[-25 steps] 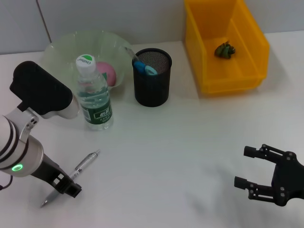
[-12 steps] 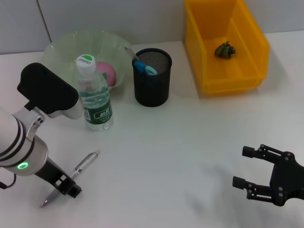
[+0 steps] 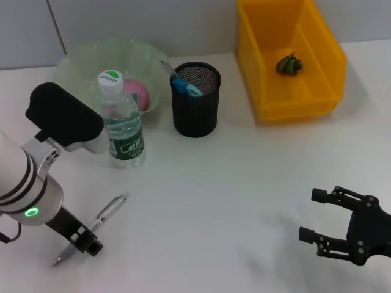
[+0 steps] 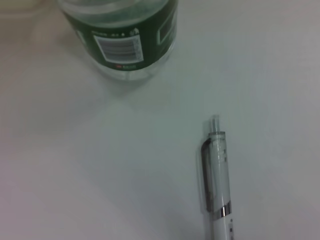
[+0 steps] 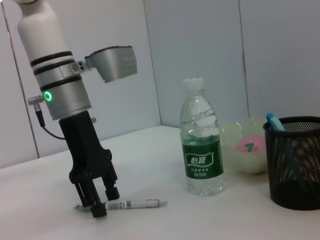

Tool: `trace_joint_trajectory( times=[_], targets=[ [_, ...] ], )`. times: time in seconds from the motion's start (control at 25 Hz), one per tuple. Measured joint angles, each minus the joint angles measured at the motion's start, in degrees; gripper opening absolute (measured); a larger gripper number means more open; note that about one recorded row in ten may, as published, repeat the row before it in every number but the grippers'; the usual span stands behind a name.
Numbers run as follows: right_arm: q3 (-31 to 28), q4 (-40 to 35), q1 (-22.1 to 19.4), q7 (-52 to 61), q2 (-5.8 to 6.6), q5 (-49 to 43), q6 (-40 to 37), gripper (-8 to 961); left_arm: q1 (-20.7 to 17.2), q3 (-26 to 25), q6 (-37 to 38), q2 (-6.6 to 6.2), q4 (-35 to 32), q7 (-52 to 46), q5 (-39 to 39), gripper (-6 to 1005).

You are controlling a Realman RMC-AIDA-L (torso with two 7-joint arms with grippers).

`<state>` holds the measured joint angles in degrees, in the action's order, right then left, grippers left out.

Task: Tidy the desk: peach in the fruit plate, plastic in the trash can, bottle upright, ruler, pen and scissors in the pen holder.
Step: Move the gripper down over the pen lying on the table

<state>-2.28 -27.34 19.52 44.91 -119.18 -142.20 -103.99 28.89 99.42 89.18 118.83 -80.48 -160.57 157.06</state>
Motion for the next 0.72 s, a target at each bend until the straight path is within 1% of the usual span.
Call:
trace_joint_trajectory(
  times=[0.56, 0.72],
  targets=[
    [0.0, 0.0, -0.3, -0.6, 0.0, 0.0, 0.5, 806, 1.8, -0.2, -0.2, 0.17, 2.3, -0.4, 0.1, 491],
    [0.0, 0.0, -0.4, -0.6, 0.0, 0.0, 0.6, 801, 2.1, -0.1, -0.1, 0.17, 2.8, -0.3, 0.0, 410]
  ],
)
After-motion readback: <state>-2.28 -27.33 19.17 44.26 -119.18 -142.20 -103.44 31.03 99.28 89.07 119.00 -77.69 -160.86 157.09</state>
